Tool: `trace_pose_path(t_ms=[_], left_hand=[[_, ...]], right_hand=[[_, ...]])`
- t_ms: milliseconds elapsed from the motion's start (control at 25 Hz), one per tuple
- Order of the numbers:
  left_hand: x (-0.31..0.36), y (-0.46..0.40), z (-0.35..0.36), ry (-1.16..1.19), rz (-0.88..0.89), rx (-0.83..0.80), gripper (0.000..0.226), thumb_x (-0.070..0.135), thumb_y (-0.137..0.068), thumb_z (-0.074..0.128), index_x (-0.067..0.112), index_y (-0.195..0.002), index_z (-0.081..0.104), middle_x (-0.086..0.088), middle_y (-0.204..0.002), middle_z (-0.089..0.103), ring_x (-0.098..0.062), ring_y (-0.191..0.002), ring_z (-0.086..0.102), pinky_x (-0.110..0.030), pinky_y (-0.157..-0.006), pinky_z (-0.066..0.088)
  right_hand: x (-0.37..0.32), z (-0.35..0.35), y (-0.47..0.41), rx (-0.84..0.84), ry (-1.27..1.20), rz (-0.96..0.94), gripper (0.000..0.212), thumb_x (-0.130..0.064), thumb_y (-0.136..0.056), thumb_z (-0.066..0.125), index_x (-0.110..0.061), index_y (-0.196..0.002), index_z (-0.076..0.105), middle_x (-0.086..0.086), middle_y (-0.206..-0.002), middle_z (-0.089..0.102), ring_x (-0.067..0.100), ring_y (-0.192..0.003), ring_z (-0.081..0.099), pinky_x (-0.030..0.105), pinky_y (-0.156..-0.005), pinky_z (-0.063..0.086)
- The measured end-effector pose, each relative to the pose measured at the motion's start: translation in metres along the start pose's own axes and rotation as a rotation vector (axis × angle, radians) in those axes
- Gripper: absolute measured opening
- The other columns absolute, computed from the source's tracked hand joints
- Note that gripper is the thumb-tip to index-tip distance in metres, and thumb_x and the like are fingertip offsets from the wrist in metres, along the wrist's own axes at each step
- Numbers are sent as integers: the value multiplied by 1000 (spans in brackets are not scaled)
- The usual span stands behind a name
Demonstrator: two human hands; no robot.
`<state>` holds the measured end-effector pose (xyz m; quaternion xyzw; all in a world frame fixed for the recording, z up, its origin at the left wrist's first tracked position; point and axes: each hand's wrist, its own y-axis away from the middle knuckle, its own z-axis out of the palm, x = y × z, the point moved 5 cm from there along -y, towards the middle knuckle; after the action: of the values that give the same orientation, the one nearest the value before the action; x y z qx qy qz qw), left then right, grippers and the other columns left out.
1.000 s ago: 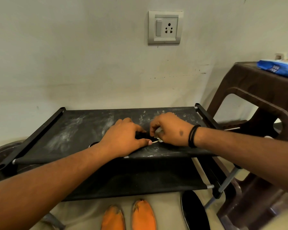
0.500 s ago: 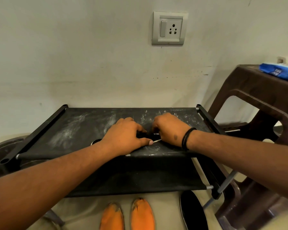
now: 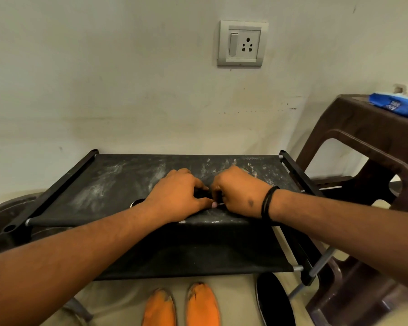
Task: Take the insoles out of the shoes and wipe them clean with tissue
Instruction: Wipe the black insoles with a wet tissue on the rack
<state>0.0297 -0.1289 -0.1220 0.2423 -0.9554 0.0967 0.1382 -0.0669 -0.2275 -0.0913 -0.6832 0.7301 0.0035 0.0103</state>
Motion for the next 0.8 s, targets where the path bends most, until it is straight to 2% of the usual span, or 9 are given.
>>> trace_pose_path(t_ms=[80,200,320,400,440,600,800], left_hand=[[0,-1,0,0,4,-4,65,88,-64,47,50,-112,70,7,-100,63,-17,-103,59,-41,-85,54],[2,1,-2,-23,-3,-4,68,84,-70,55,43,-123,69,3,-114,62,-19,-113,55,-41,-94,51],[1,2,-3,-22,17,3,63,79,-76,60,41,-126,68,1,-119,61,-20,-116,54,-41,-96,50],[0,1,-2,-23,16,3,63,78,-76,60,41,-126,68,1,-120,61,-20,-116,54,-41,-96,51],[0,1,-2,-19,15,3,63,78,-76,60,41,-125,68,1,-120,61,-20,-116,54,-42,-96,51],[-1,0,-1,-21,15,-1,75,87,-67,50,42,-123,68,3,-119,63,-19,-116,55,-42,-96,51],[0,0,-1,-28,20,19,61,78,-75,60,41,-124,69,1,-119,62,-19,-116,55,-42,-96,51]], right_hand=[[0,-3,1,32,-77,1,22,1,-83,59,-13,-87,74,4,-90,72,20,-84,66,34,-78,56],[35,-13,-4,170,-158,161,19,2,-83,62,-14,-87,72,2,-90,72,19,-88,67,30,-81,55],[64,-30,1,339,-567,251,18,-5,-82,74,-16,-96,75,-2,-91,73,10,-86,68,20,-82,54],[73,-33,8,312,-841,277,21,-6,-84,74,-12,-104,76,2,-94,75,9,-83,70,19,-79,56],[75,-32,11,269,-874,296,19,-5,-85,73,-11,-102,77,3,-94,76,7,-80,70,18,-75,57],[76,-28,18,138,-509,287,12,-8,-85,69,-13,-86,80,-5,-88,74,1,-78,65,18,-74,52],[38,-2,10,27,-44,37,16,-13,-91,60,-11,-91,76,4,-95,69,19,-85,65,31,-79,54]])
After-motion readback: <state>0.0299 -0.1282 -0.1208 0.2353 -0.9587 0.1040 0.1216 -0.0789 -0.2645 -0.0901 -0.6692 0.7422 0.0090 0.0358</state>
